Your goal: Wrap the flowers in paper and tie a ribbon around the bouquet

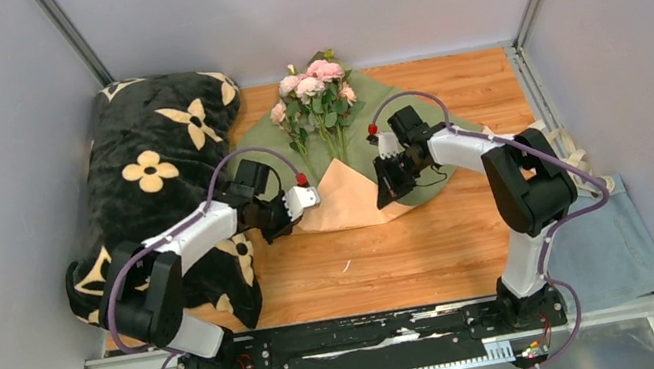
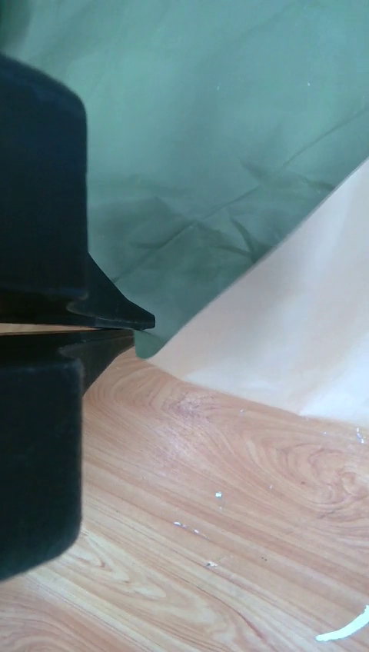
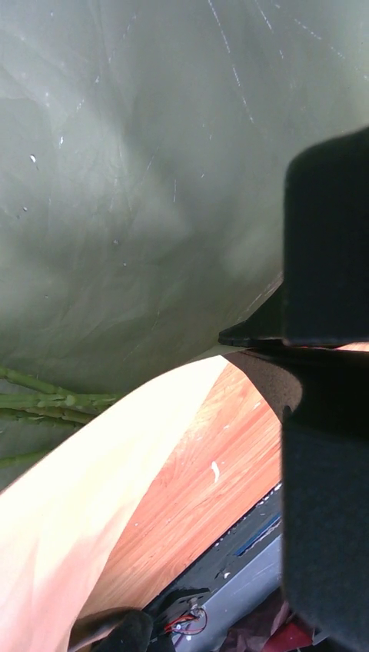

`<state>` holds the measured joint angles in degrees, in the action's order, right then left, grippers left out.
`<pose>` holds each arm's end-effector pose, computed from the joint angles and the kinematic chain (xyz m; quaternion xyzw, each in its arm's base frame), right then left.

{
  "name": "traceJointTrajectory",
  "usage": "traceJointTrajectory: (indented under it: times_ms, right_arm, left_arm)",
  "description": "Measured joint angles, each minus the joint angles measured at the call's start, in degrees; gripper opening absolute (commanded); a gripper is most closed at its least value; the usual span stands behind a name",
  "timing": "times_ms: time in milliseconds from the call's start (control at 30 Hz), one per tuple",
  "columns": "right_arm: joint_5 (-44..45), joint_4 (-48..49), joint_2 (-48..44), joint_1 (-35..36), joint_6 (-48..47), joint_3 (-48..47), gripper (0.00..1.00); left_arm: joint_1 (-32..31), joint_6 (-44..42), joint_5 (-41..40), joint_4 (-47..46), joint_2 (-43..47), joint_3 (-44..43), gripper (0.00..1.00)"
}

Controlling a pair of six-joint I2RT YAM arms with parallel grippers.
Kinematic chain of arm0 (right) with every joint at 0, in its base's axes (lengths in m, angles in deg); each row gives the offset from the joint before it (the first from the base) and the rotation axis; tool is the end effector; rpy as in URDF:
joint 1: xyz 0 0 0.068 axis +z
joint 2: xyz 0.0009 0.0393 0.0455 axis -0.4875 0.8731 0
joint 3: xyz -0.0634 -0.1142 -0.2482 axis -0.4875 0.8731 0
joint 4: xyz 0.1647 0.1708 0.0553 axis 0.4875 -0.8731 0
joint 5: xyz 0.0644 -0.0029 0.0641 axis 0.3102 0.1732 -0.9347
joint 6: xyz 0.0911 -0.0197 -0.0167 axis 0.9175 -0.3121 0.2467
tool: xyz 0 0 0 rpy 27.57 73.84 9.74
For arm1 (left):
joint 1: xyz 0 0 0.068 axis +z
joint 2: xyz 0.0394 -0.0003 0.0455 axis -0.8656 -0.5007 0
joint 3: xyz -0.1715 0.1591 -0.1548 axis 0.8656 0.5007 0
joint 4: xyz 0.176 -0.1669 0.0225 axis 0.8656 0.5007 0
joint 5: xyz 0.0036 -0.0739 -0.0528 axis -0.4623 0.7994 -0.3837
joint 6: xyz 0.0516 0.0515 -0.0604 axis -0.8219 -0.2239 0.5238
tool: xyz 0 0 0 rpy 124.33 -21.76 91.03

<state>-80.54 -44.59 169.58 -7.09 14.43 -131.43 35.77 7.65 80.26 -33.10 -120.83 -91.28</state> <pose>0.3200 0.1822 0.1534 -0.1948 0.9086 0.3364 0.1527 0.2424 -0.1482 0.1535 0.5796 0.7560 -0.1662 0.2547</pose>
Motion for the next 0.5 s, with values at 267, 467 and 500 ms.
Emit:
traceJointTrajectory:
  times_ms: [267,467,500]
  right_arm:
    - [-1.1,-1.2,0.0,-1.3,-1.7,-0.1,0.0]
    - [-3.4,-0.9,1.1,-1.8,-2.3,-1.2,0.0]
    - [-3.5,-1.0,1.4,-1.8,-2.3,-1.3,0.0]
  left_arm:
    - [0.1,-3.1,-0.5,5.3,-3.4,-2.4,0.0]
    - [0.1,-4.1,-0.7,7.5,-7.1,-4.7,0.34]
    - [0.1,-3.6,-0.9,7.9,-7.1,-5.0,0.48]
